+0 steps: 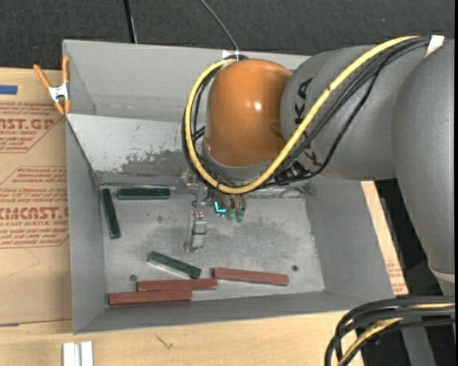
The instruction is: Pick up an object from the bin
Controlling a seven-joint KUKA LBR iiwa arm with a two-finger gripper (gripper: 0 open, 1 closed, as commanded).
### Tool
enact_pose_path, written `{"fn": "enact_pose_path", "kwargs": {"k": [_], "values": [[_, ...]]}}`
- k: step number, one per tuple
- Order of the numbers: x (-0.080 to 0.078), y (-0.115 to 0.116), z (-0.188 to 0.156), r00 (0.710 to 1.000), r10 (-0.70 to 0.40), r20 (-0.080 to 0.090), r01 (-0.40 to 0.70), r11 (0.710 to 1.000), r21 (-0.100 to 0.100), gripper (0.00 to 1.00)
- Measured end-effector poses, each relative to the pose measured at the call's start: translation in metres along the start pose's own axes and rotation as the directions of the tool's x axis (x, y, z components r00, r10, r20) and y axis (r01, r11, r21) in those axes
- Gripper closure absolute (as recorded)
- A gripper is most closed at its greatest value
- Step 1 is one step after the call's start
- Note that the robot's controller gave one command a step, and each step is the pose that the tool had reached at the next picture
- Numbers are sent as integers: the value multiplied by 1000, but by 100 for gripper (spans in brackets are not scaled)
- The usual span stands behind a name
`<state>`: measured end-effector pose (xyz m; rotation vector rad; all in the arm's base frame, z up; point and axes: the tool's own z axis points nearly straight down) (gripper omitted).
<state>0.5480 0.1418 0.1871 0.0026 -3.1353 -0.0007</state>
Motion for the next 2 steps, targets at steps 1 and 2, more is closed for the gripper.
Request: {"fn": "enact_pose_path", "kwargs": {"k": [1,2], "values": [[-2,-1,-4,1000,1,7,-1,1000,-1,0],[15,-11,27,998,-61,14,61,998,-1,0]]}}
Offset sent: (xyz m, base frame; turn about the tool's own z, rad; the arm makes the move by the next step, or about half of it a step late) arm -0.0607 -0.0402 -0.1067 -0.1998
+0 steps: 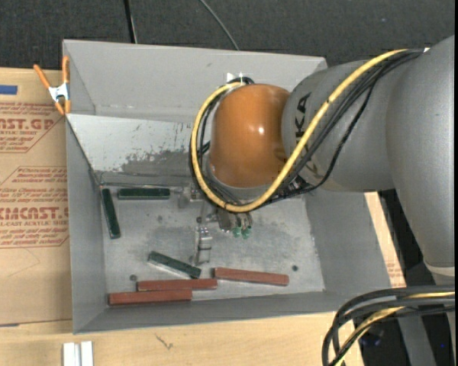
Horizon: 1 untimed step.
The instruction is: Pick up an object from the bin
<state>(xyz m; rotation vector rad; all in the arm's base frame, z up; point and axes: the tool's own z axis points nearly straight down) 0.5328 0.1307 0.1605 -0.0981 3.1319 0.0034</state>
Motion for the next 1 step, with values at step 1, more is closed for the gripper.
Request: {"fn": "enact_pose_path", "kwargs": {"k": [1], "values": [[8,-4,13,1000,-21,-5,21,1000,1,0]]}}
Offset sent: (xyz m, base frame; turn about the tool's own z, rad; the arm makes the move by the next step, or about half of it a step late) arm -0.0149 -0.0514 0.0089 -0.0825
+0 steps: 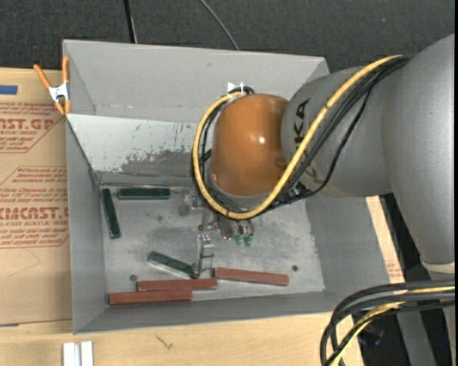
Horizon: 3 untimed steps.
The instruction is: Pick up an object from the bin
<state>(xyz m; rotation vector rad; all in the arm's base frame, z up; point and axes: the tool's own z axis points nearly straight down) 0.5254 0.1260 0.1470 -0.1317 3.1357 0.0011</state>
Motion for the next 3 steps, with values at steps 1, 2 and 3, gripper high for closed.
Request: {"fn": "enact_pose_path", "kwargs": {"k": [1,2,3], "values": [[10,-31,-5,999,-47,-10,47,999,0,0],[26,-18,15,996,-86,6,86,996,1,0],[44,-37,67,996,-88,0,88,996,-2,0]]}}
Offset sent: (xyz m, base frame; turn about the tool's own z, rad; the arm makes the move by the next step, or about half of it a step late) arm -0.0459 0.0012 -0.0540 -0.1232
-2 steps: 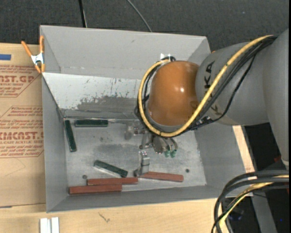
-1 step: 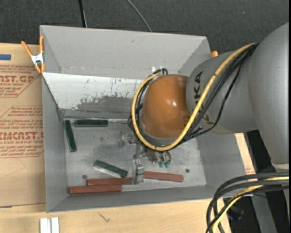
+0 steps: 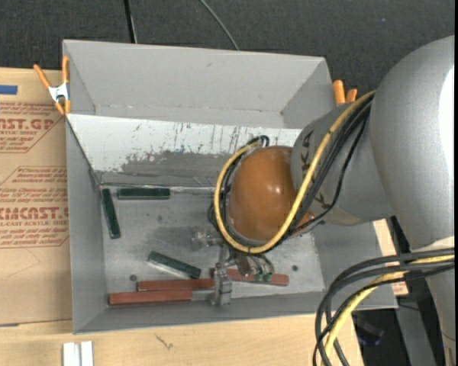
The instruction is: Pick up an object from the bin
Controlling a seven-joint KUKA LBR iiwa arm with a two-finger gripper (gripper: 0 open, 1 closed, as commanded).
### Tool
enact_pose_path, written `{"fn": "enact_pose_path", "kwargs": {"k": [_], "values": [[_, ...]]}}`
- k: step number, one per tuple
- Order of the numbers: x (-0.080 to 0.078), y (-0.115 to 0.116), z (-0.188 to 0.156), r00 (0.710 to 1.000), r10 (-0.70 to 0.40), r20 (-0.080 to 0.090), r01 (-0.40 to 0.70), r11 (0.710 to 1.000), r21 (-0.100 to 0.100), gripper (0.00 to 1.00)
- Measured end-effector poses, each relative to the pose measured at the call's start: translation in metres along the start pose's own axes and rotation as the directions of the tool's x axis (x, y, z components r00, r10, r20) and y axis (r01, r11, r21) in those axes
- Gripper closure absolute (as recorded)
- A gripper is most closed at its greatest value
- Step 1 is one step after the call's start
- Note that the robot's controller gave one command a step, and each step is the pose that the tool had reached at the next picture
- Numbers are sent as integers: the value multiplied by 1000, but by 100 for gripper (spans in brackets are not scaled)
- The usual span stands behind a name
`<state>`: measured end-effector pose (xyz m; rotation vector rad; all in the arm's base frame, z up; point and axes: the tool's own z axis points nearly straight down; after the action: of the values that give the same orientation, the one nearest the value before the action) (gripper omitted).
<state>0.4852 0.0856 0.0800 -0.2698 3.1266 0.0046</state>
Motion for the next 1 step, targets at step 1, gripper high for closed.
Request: {"fn": "enact_pose_path", "kwargs": {"k": [1], "values": [[0,39,11,976,218,-4,-218,976,3,100]]}}
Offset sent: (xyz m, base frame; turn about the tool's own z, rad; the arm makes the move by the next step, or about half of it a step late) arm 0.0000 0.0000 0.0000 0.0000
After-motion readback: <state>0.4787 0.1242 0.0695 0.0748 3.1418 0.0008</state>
